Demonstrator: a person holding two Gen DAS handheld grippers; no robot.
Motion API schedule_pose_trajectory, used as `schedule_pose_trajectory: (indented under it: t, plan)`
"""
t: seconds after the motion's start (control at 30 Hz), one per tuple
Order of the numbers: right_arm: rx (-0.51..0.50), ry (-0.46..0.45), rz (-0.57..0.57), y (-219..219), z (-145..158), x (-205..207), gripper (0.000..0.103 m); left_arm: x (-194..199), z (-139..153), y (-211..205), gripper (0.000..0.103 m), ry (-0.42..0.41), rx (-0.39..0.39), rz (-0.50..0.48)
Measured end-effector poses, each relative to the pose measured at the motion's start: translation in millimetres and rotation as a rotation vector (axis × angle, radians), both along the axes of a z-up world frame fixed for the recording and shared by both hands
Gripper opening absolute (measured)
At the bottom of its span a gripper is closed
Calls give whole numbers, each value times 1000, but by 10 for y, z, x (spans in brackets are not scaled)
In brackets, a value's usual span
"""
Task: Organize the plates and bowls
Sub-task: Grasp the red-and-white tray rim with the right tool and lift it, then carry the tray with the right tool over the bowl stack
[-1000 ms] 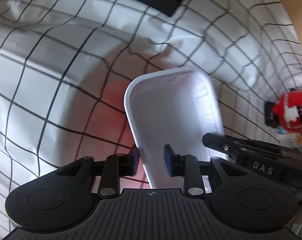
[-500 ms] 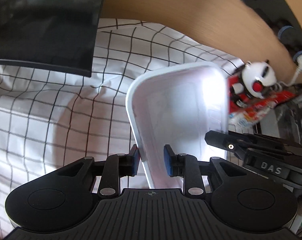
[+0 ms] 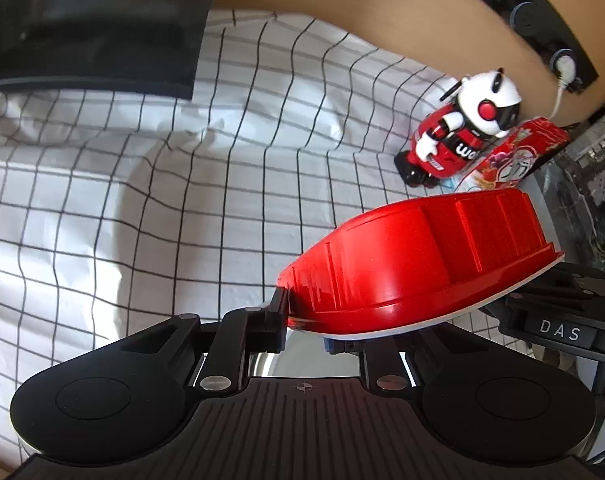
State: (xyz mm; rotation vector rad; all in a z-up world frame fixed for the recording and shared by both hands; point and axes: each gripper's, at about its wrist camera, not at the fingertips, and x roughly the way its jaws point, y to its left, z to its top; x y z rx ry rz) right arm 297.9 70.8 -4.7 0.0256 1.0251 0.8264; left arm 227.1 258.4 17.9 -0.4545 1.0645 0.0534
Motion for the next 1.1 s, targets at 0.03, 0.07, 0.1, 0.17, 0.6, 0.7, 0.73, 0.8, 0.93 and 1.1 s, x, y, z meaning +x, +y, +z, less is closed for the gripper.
schedule_pose_trajectory:
  t: [0.03,0.07,0.1,0.17,0.6,0.7,0.73,0.8,0.93,1.1]
  plan:
    - [0,-4,1,1,12,-9,27,-23,25,-12,18,-11,7,2]
    - [-2,-6,-1,8,24,-8,27,-28,46,-22,18,-21,14,3]
    - [-7,-5,-5,22,32,8,27,-15,69,-27,18,-29,23,1]
    - [2,-8,-18,42,67,62,27,36,109,-23,18,-30,34,2]
    - [83,-82,12,52,619,142,28,136,519,37,20,-68,65,-2]
    - [84,-69,20,65,638,134,28,114,523,47,20,-51,51,-2]
    - [87,-64,23,60,651,123,28,99,527,57,20,-47,42,0]
    - [92,-51,29,49,661,115,28,67,545,88,20,-42,17,4]
    - [107,-23,48,5,703,76,30,12,578,104,20,-18,-13,-3]
    - [89,27,65,-31,602,59,31,-36,482,36,20,38,-26,-48]
